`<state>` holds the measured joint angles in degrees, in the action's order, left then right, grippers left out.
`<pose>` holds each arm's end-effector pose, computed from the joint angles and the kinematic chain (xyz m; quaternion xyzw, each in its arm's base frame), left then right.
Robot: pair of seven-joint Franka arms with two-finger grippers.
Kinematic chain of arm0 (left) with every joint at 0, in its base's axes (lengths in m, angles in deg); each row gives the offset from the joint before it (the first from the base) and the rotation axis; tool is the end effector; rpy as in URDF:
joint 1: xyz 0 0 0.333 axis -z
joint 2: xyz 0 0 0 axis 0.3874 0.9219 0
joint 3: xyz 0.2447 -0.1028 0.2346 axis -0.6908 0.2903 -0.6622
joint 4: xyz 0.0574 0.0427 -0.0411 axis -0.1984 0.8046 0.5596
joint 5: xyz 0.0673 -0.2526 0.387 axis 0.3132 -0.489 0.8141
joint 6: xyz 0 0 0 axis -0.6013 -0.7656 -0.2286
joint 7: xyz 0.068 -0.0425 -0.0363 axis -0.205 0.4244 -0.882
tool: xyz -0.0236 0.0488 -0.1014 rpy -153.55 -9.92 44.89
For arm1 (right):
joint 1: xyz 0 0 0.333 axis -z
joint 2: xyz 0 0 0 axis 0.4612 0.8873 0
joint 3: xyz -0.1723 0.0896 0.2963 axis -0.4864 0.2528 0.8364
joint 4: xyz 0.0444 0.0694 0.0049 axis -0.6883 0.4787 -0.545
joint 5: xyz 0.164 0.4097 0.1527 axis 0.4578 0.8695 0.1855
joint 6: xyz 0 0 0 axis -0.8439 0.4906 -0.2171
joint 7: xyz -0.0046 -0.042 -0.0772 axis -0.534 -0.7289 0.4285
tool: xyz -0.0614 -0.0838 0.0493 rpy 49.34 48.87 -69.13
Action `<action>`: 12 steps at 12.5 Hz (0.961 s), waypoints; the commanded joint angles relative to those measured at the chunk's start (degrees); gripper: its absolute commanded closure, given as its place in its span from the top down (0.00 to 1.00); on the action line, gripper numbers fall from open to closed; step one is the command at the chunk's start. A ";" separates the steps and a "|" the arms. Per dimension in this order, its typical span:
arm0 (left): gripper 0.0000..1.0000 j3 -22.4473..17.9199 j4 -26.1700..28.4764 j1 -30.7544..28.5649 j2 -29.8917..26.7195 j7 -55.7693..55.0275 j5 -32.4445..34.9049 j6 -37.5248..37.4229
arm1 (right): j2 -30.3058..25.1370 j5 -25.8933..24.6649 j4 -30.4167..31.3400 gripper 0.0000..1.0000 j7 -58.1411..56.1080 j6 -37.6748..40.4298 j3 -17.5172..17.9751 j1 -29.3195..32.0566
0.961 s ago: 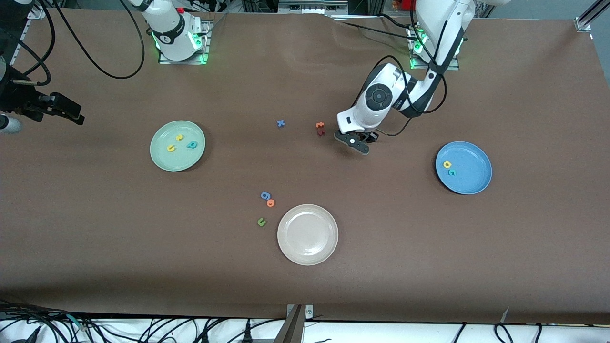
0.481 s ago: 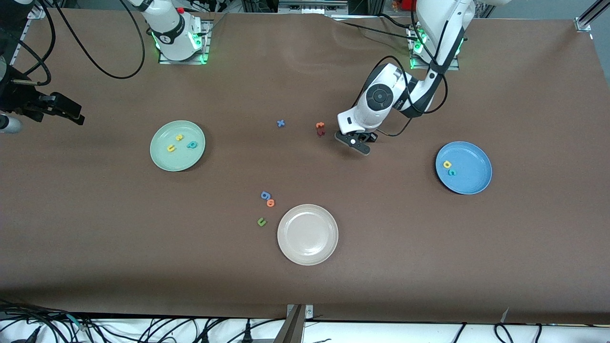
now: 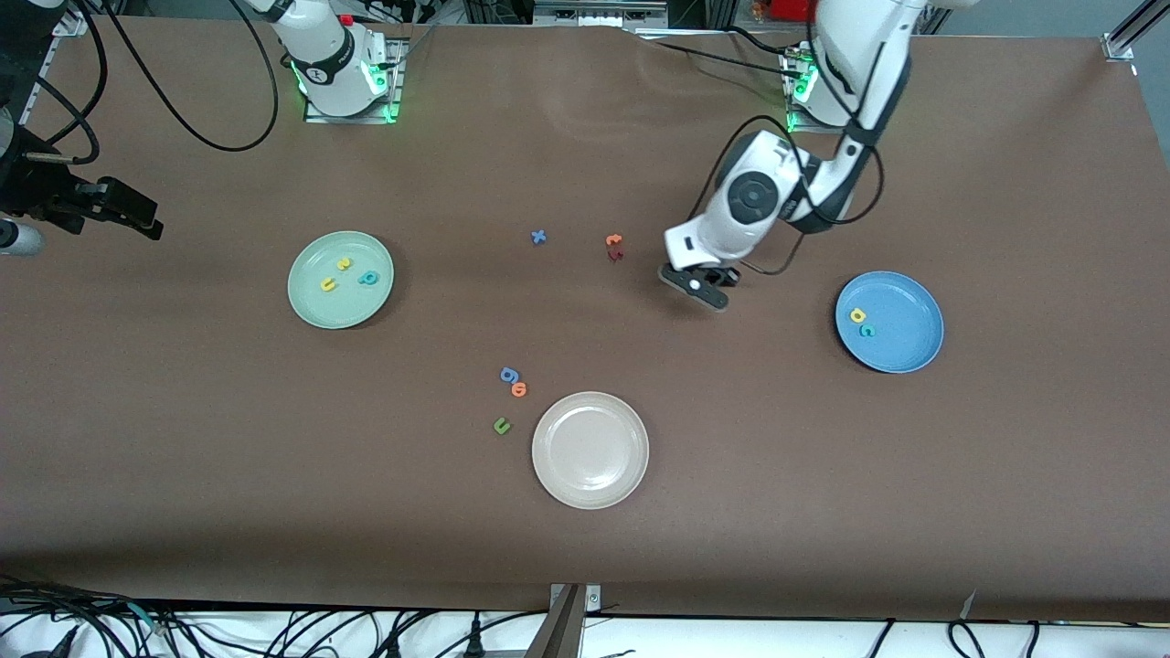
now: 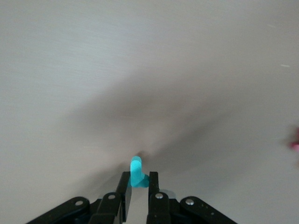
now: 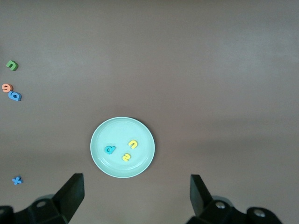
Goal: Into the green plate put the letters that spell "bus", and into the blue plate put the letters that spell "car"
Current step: 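Lower the teal L onto the blue plate and open the left gripper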
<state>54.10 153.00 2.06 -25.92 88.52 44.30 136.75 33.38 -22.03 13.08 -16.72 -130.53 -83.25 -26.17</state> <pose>0.5123 -0.3052 0.1541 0.9628 -0.2620 -0.0492 0.0433 0.6341 -0.0098 0.6172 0.9994 -0.0307 -0.0079 0.0098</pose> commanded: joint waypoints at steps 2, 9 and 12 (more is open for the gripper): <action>0.06 -9.62 0.27 -4.80 -3.62 23.81 -1.14 -4.51 | -0.22 0.94 -0.54 1.00 0.36 0.72 0.47 0.47; 0.44 -20.98 0.62 -9.73 -3.36 47.17 -1.14 -4.68 | -0.31 1.02 -0.54 1.00 0.44 0.81 0.47 0.47; 1.00 -20.99 0.19 -10.96 -3.62 46.72 -1.84 -4.42 | -0.31 1.02 -0.54 1.00 0.36 0.81 0.47 0.47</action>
<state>33.02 153.17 -8.39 -28.52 133.62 44.30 132.67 33.38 -21.95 13.08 -16.72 -130.52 -83.20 -26.18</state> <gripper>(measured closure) 0.515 0.000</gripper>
